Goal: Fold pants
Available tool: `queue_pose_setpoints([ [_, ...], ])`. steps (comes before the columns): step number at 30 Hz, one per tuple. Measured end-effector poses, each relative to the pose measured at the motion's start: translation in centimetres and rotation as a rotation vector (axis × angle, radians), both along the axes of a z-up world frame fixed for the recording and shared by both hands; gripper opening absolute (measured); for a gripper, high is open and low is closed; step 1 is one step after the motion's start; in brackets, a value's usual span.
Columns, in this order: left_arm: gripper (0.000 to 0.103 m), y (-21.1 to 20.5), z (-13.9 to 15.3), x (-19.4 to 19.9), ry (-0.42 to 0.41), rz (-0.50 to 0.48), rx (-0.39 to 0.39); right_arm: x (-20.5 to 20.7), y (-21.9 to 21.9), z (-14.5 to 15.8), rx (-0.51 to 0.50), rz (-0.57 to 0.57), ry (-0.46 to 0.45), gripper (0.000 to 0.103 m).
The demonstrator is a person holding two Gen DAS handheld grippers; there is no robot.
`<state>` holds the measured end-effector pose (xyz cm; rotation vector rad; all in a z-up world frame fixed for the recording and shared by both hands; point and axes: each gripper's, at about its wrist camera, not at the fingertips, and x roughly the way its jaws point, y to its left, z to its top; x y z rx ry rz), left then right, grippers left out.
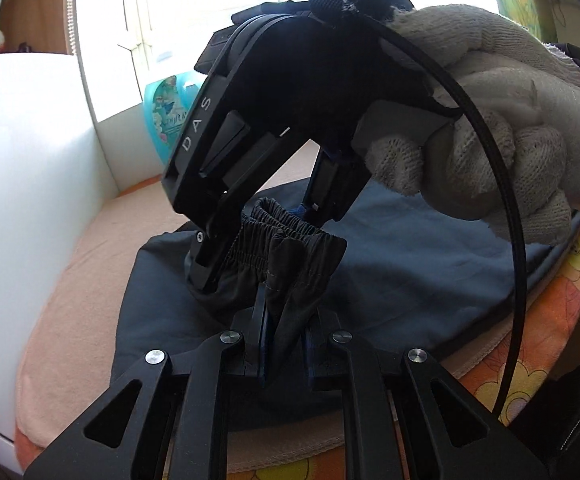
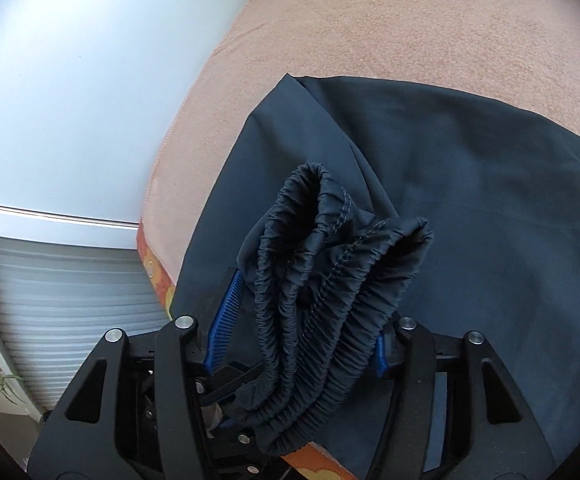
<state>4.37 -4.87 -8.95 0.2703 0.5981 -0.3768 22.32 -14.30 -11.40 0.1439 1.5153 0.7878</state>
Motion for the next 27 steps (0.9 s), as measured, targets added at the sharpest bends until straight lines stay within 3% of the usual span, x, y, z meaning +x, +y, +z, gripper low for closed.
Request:
queue_pose_setpoints([
  [1, 0.014, 0.3, 0.2, -0.2, 0.011, 0.002, -0.014, -0.2, -0.6, 0.1, 0.014, -0.014, 0.003, 0.023],
  [7, 0.041, 4.3, 2.7, -2.1, 0.049, 0.044, -0.141, -1.3, -4.9, 2.8, 0.066, -0.100, -0.145, 0.019],
  [9, 0.043, 5.9, 3.5, -2.2, 0.049, 0.079, -0.163, -2.1, -6.7, 4.5, 0.081, -0.111, -0.243, 0.019],
  [12, 0.043, 8.2, 4.1, -1.8, 0.065, 0.139, -0.203, -3.0, -10.4, 5.3, 0.144, -0.192, -0.268, 0.019],
  [14, 0.043, 9.0, 3.9, -1.2, 0.087, 0.151, -0.223, -3.0, -13.2, 5.0, 0.134, -0.255, -0.292, 0.019],
  [18, 0.043, 7.8, 3.4, 1.4, 0.145, 0.092, -0.258, -3.6, -19.8, 3.1, 0.196, -0.409, -0.193, 0.019],
  [21, 0.043, 5.4, 2.2, 3.7, 0.206, 0.019, -0.280, -4.3, -22.2, 1.3, 0.195, -0.459, -0.179, 0.020],
  [24, 0.043, 2.5, 1.0, 4.5, 0.267, -0.048, -0.253, -4.6, -24.6, -0.3, 0.181, -0.493, -0.140, 0.023],
  [27, 0.043, 0.9, 0.0, 4.5, 0.288, -0.080, -0.216, -4.3, -25.4, -1.1, 0.162, -0.544, -0.081, 0.044],
])
